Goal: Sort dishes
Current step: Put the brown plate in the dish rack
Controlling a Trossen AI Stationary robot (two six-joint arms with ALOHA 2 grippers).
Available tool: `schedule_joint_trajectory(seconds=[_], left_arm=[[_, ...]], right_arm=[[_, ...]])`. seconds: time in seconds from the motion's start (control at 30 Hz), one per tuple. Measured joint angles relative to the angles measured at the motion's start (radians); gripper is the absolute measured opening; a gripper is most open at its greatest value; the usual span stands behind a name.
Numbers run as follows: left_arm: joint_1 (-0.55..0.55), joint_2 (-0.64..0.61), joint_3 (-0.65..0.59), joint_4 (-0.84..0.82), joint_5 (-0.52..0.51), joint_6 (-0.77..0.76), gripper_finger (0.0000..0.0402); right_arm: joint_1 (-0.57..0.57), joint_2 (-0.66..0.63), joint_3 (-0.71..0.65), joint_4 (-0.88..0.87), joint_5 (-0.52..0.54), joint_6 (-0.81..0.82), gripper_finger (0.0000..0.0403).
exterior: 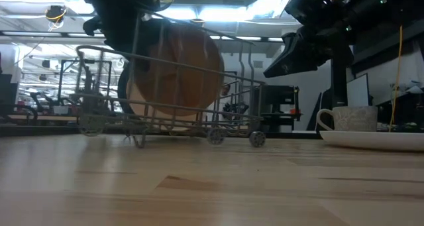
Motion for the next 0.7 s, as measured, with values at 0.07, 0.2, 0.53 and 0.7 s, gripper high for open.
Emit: schedule_joint_trajectory(seconds=[0.07,0.2,0.53,0.7], left_arm=[[-0.003,0.000,-0.001,-0.005,0.002,0.000,0.0046],[-0.002,0.000,-0.001,0.000,0.044,-0.023,0.0046],[-0.007,-0.001,0.000,0.002,0.099,-0.025,0.0047],[-0.007,-0.001,0.000,0.003,0.133,-0.021,0.0047]], right_arm=[[0.000,0.000,0.000,0.000,0.000,0.000,0.0014],[0.001,0.000,0.000,0.000,0.000,0.000,0.0014],[0.001,0.000,0.000,0.001,0.001,0.000,0.0014],[0.000,0.000,0.000,0.064,0.017,-0.050,0.0014]])
